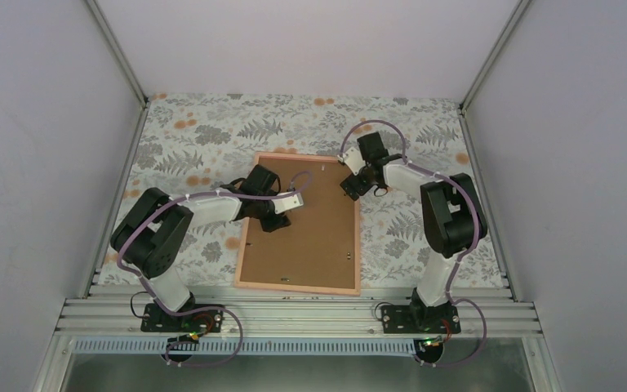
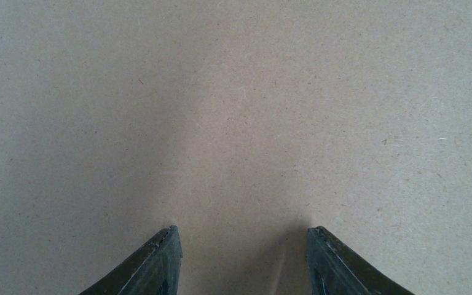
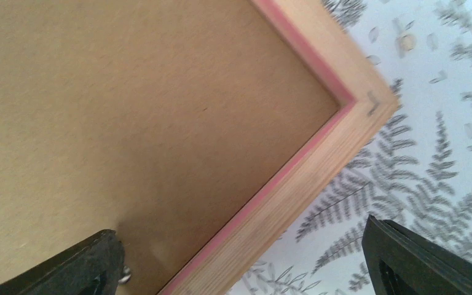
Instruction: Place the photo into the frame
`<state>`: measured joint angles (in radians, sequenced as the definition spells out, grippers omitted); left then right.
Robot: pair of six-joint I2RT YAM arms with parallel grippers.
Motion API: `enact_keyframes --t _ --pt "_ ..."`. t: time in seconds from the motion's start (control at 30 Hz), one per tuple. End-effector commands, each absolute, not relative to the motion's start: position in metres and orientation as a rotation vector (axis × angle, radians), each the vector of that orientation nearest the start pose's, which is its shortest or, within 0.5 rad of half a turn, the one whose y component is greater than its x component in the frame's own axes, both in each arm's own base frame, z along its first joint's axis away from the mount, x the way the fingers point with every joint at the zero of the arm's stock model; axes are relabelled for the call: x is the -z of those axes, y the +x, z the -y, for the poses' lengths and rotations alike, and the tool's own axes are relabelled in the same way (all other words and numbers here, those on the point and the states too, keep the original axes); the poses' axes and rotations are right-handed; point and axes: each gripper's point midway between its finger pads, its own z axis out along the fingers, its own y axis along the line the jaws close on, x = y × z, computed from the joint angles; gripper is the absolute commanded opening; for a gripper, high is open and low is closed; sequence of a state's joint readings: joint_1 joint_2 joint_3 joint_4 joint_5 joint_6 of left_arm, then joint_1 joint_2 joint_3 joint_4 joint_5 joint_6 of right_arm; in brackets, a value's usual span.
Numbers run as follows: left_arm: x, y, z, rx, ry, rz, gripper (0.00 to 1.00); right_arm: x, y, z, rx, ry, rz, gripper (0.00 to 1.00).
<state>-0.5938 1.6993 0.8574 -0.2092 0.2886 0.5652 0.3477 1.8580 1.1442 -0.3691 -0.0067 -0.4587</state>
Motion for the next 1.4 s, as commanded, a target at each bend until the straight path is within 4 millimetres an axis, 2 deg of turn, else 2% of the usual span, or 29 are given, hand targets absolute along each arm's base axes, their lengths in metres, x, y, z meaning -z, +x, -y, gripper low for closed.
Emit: enact_keyframes --t 0.0,0.1,0.27,0.5,0.63,0.93,1.37 --pt "-0.003 0.28 0.247 0.37 1.543 -2.183 0.51 -0.005 0.367 -0.16 -0.09 -1.162 -2.597 0.96" --pt "-0.004 0.28 0.246 0.36 1.543 -2.183 0.51 -0.005 0.374 -0.162 -0.085 -1.152 -2.596 0.96" --pt "-0.003 0.278 0.243 0.348 1.547 -2.18 0.51 0.002 0.37 -0.155 -0.043 -1.169 -2.609 0.96" --pt "-0.003 0.279 0.245 0.359 1.541 -2.181 0.51 0.002 0.361 -0.132 0.094 -1.208 -2.604 0.94" --pt "-0.002 0.278 0.244 0.351 1.546 -2.178 0.51 0.0 0.364 -0.115 0.201 -1.221 -2.591 0.92" --pt "-0.001 0.277 0.242 0.343 1.546 -2.182 0.51 -0.005 0.366 -0.093 0.321 -1.235 -2.574 0.92" --pt "0.0 0.279 0.241 0.335 1.546 -2.187 0.51 -0.016 0.375 -0.084 0.42 -1.248 -2.523 0.91"
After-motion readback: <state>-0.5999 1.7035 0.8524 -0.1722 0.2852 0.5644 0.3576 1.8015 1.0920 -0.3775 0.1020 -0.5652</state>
